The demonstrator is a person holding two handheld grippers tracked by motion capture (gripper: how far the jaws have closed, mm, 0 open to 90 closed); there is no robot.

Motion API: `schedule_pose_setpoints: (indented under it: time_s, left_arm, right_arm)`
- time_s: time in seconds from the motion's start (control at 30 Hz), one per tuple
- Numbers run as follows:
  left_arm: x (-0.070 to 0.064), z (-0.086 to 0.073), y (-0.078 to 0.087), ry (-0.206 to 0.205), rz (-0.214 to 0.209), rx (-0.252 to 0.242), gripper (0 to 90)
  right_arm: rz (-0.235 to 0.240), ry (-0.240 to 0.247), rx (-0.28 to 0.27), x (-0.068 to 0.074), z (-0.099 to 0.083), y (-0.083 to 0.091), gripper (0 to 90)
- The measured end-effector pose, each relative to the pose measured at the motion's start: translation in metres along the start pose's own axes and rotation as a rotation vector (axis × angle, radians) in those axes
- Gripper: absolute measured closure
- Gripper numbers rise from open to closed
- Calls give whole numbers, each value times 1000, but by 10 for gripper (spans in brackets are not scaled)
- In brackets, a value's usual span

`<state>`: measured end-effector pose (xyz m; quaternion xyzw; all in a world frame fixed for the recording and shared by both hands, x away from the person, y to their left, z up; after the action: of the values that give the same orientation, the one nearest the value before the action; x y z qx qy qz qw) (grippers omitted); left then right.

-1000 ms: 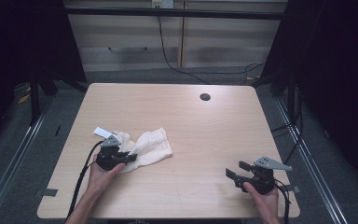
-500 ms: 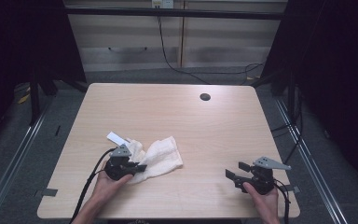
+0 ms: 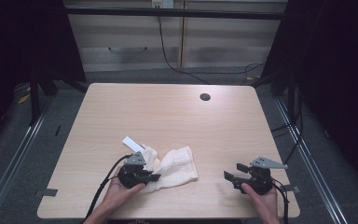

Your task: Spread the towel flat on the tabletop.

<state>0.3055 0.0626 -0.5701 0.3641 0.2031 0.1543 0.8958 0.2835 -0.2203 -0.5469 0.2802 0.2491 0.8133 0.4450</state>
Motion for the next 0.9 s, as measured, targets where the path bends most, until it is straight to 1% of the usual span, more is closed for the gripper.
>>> schedule_pose_setpoints:
  time_s: [0.03,0.07,0.1,0.13,0.17,0.2,0.23,0.27,0.3,0.33,0.4,0.43,0.47,0.5,0.53,0.57,0.6,0.63,0.67,0.7,0.73,0.77,0.83,0.87,0.9]
  left_arm:
    - [-3,1,-2,-7,-5,3,837]
    - [-10,2,-5,-18,-22,10,837]
    - [-10,2,-5,-18,-22,10,837]
    - [-14,2,-7,-25,-29,12,837]
    - [-16,3,-8,-31,-27,13,836]
    - [-20,3,-10,-37,-36,16,836]
    - [-20,3,-10,-37,-36,16,836]
    - [-21,4,-10,-39,-39,16,836]
    - [-21,4,-10,-40,-38,18,837]
    - [-21,4,-11,-39,-39,17,836]
    - [-21,4,-10,-39,-44,19,836]
    - [-20,4,-11,-31,-50,15,837]
    - [-20,4,-11,-31,-50,15,837]
    - [-20,4,-11,-32,-53,15,837]
    - [-20,4,-11,-34,-53,14,837]
    - [-20,4,-11,-34,-53,14,837]
    - [-20,4,-11,-35,-53,15,837]
    - [-20,4,-11,-36,-52,16,837]
    - [-20,4,-11,-36,-52,16,837]
    - [-20,5,-11,-32,-56,12,837]
    - [-20,4,-11,-34,-59,13,837]
    - [-20,4,-11,-34,-59,13,836]
    - [-20,4,-11,-35,-59,14,837]
    - [-20,4,-11,-36,-58,13,837]
    - [-20,4,-11,-36,-58,13,836]
  right_arm:
    - [10,1,1,1,0,-1,325]
    - [24,-3,0,2,1,-2,332]
    - [24,-3,0,2,1,-2,332]
    - [49,1,-5,5,2,-2,344]
    - [65,8,-7,8,5,-3,344]
    - [83,27,2,13,9,-4,382]
    - [83,27,2,13,9,-4,382]
    - [91,41,4,16,11,-4,405]
    - [107,50,5,19,14,-5,459]
    - [148,67,10,24,20,-8,501]
    - [149,71,13,25,22,-10,498]
    - [148,85,17,25,31,-18,518]
    - [156,92,31,26,35,-23,546]
    - [170,103,40,28,39,-28,551]
    - [169,108,48,30,43,-33,555]
    - [169,108,48,30,43,-33,555]
    - [179,133,66,34,52,-46,578]
    - [187,138,70,36,54,-50,585]
    - [187,138,70,36,54,-50,585]
    - [199,155,89,41,60,-62,615]
    - [202,157,94,43,62,-66,629]
    - [202,157,94,43,62,-66,629]
    - [208,166,113,47,66,-76,653]
    - [215,171,132,50,68,-86,665]
    - [215,171,132,50,68,-86,665]
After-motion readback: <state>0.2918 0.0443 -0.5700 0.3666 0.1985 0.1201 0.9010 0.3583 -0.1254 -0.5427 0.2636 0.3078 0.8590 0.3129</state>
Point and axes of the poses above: each handheld gripper's, and its own axes: y roughly backward along the jaws, z roughly out of its top, x roughly to its left, the point moved 10 cm from there along -y, roughly forward along the jaws, and after that the axes turned 7 degrees about x, right-handed, at the moved point
